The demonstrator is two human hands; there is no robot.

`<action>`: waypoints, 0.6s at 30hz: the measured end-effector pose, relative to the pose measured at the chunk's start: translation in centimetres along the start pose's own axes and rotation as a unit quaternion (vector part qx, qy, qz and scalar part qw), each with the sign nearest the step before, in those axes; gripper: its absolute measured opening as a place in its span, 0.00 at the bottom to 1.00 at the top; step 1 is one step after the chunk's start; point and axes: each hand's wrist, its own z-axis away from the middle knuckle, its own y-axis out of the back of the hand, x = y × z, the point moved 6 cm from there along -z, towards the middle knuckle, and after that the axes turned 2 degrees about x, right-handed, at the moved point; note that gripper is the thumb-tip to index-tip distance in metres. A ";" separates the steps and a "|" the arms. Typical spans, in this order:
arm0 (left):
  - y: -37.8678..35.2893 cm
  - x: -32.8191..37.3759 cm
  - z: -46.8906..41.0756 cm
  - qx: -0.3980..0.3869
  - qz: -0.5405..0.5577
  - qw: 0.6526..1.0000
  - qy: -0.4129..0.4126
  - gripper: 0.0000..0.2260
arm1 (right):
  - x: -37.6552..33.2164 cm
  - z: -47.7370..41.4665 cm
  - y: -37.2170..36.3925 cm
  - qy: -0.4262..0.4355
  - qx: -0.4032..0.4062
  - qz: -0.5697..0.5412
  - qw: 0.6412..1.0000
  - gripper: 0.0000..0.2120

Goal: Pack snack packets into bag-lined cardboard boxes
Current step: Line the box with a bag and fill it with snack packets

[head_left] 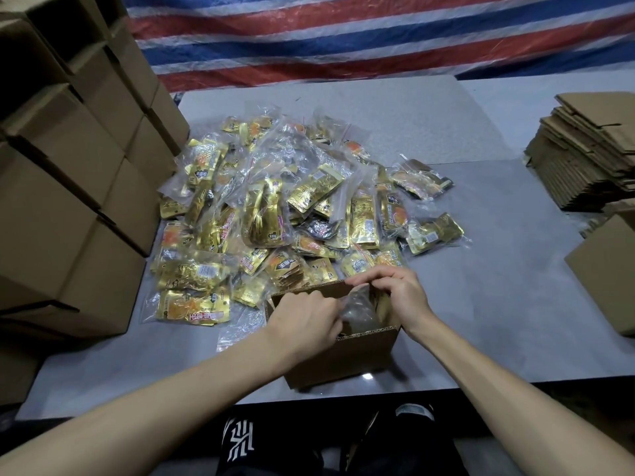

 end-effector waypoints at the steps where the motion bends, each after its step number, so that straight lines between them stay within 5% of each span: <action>1: -0.4 -0.3 -0.2 -0.010 0.015 1.000 0.017 0.08 | -0.1 0.1 0.0 0.010 -0.018 0.012 1.000 0.16; 9: -2.5 -2.1 -2.2 -0.105 0.136 0.981 0.086 0.16 | -0.6 1.0 -0.5 0.024 -0.113 0.136 0.984 0.07; 13: -2.6 -1.8 -2.6 -0.124 0.087 0.987 0.055 0.13 | -1.0 1.3 -0.6 0.031 -0.125 0.167 0.977 0.20; 16: -2.9 -1.0 -2.3 -0.215 0.100 0.972 0.010 0.18 | -1.2 1.2 -0.6 0.104 -0.102 0.265 0.953 0.10; 18: -3.3 -0.7 -1.6 -0.283 0.143 0.948 0.006 0.20 | -0.8 1.3 -0.4 0.104 -0.100 0.266 0.953 0.14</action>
